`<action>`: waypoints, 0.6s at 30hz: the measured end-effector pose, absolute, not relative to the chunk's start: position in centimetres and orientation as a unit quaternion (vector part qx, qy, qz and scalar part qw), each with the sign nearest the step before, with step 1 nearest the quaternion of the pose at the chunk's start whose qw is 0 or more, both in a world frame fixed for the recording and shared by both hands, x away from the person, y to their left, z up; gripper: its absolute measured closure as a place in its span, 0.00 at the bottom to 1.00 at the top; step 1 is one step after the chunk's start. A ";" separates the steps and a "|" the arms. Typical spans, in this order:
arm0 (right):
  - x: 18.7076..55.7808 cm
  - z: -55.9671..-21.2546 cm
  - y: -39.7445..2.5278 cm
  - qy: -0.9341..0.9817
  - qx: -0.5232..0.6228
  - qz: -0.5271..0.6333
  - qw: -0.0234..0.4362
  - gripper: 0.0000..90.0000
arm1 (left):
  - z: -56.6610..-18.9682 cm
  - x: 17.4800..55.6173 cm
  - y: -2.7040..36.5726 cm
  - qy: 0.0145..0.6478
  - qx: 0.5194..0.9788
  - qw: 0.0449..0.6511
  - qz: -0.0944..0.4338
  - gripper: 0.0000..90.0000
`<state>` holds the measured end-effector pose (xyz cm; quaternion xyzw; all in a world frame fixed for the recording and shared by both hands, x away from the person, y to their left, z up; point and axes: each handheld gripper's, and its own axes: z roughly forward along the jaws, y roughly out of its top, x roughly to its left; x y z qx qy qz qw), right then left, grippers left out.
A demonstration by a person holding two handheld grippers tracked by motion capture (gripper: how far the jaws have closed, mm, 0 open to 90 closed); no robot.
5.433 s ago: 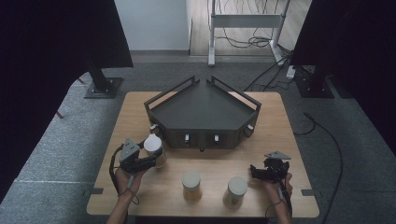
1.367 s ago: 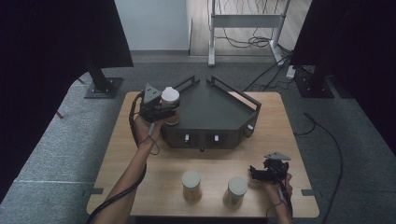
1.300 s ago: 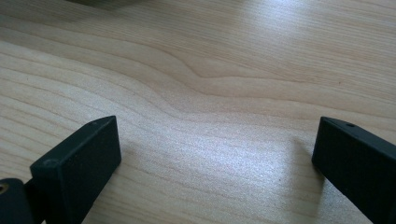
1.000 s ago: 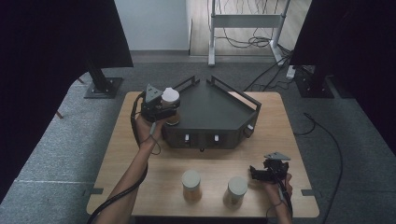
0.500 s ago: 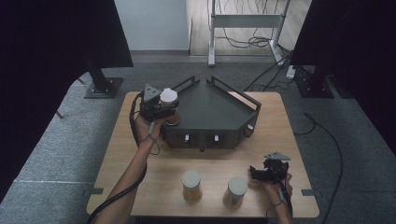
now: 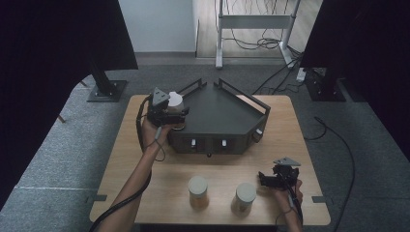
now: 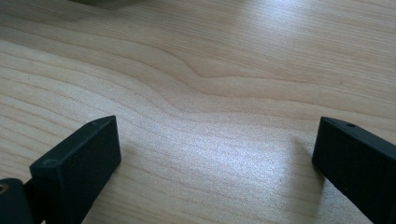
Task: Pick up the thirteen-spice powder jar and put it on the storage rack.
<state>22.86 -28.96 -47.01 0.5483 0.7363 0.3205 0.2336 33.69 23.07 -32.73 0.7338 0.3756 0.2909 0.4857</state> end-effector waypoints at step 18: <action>22.9 -47.0 -29.0 0.736 0.548 0.320 0.234 0.01 | -33.1 33.0 25.7 0.398 0.706 0.527 0.255 0.04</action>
